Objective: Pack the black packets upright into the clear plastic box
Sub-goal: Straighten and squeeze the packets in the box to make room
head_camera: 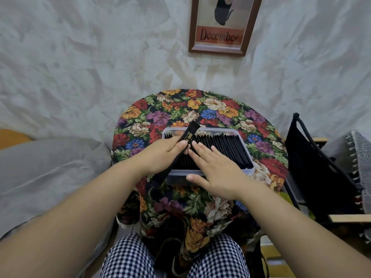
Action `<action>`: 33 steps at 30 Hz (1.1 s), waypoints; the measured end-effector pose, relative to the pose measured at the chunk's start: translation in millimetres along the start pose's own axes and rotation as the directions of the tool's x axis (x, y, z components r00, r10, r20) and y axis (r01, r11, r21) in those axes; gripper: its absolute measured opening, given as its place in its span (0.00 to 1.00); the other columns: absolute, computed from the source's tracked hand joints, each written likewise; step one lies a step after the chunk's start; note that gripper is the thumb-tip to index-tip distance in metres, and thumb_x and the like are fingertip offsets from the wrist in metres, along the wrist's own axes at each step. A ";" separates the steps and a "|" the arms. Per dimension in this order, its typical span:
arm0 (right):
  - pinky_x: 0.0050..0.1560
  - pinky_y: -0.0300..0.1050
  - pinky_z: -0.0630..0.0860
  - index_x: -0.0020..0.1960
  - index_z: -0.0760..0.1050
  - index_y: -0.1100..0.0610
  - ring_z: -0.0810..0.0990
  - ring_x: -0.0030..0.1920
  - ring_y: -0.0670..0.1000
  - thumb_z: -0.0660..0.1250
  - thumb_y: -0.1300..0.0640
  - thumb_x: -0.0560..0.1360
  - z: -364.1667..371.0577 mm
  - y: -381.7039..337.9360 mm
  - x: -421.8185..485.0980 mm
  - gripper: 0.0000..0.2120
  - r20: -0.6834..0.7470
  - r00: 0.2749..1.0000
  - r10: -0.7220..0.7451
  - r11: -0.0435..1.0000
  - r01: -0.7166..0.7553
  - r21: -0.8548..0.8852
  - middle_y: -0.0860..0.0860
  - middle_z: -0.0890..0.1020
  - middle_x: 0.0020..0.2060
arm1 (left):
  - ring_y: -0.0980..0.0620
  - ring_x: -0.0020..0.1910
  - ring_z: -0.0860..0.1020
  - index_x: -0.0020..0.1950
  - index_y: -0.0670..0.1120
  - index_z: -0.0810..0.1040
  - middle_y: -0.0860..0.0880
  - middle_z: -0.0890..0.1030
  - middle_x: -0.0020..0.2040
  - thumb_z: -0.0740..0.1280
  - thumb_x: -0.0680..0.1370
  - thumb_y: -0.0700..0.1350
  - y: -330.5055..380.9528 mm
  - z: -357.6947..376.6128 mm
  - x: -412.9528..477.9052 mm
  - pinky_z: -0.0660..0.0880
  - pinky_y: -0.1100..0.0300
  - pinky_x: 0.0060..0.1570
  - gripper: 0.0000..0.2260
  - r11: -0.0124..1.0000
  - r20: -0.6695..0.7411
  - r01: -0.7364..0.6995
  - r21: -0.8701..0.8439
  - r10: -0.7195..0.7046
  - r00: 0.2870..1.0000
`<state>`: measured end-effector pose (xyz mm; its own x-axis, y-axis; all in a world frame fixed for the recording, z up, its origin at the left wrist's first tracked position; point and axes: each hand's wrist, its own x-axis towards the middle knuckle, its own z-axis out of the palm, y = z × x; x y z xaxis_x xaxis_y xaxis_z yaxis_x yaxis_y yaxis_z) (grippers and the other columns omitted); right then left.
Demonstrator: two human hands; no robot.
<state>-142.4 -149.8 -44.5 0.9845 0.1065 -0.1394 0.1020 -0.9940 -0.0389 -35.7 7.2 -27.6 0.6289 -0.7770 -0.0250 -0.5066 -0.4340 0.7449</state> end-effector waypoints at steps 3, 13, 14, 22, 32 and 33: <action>0.74 0.44 0.34 0.77 0.38 0.52 0.35 0.76 0.46 0.32 0.30 0.67 -0.5 1.5 0.1 0.44 -0.001 1.000 -0.005 1.000 0.005 0.008 0.49 0.37 0.76 | 0.53 0.58 0.76 0.50 0.50 0.75 0.52 0.80 0.55 0.51 0.83 0.52 1.5 -0.3 0.1 0.70 0.54 0.62 0.14 0.998 -0.036 -0.001 -0.059 -0.001 0.999; 0.41 0.42 0.76 0.47 0.76 0.51 0.77 0.38 0.46 0.70 0.50 0.74 -31.3 -2.6 3.9 0.06 -0.269 0.863 0.429 0.569 -0.026 0.822 0.45 0.79 0.37 | 0.70 0.42 0.77 0.54 0.50 0.79 0.63 0.82 0.43 0.52 0.82 0.55 35.9 1.7 9.9 0.69 0.73 0.44 0.18 0.929 -0.328 -0.055 -0.365 -0.073 0.942; 0.36 0.43 0.77 0.45 0.76 0.53 0.77 0.33 0.46 0.72 0.51 0.72 -34.5 -4.4 5.4 0.07 -0.214 0.877 0.431 0.475 -0.019 0.880 0.46 0.78 0.32 | 0.68 0.41 0.78 0.54 0.48 0.79 0.61 0.83 0.43 0.53 0.82 0.55 40.2 5.3 14.6 0.70 0.70 0.45 0.18 0.904 -0.350 -0.066 -0.422 -0.095 0.932; 0.27 0.38 0.75 0.39 0.76 0.60 0.74 0.25 0.46 0.67 0.62 0.76 -34.3 -0.8 0.5 0.07 -0.128 0.905 0.405 0.241 0.029 0.970 0.46 0.75 0.22 | 0.53 0.44 0.81 0.54 0.45 0.76 0.51 0.83 0.47 0.55 0.81 0.55 62.1 25.6 27.4 0.77 0.58 0.48 0.16 0.765 -0.270 -0.083 -0.639 -0.122 0.955; 0.26 0.42 0.71 0.38 0.74 0.59 0.71 0.24 0.51 0.66 0.59 0.77 -29.8 72.8 -27.1 0.09 -0.058 0.781 0.621 0.285 -0.156 0.946 0.49 0.73 0.19 | 0.62 0.43 0.75 0.45 0.48 0.81 0.51 0.82 0.46 0.52 0.83 0.52 36.2 13.0 22.9 0.65 0.77 0.45 0.20 0.990 -0.231 -0.034 -0.136 0.001 0.973; 0.27 0.44 0.71 0.38 0.74 0.60 0.72 0.24 0.52 0.68 0.59 0.76 -28.7 79.4 -27.2 0.09 -0.056 0.770 0.635 0.305 -0.183 0.935 0.50 0.74 0.19 | 0.60 0.42 0.74 0.46 0.49 0.82 0.48 0.81 0.47 0.51 0.83 0.53 35.5 10.9 24.1 0.65 0.75 0.44 0.21 0.998 -0.192 -0.020 -0.062 0.008 0.981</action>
<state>-157.0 -232.3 -15.4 0.8313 -0.5506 -0.0766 -0.2826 -0.2998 -0.9112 -45.0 -31.9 -9.0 0.7268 -0.6781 0.1095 -0.4817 -0.3896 0.7849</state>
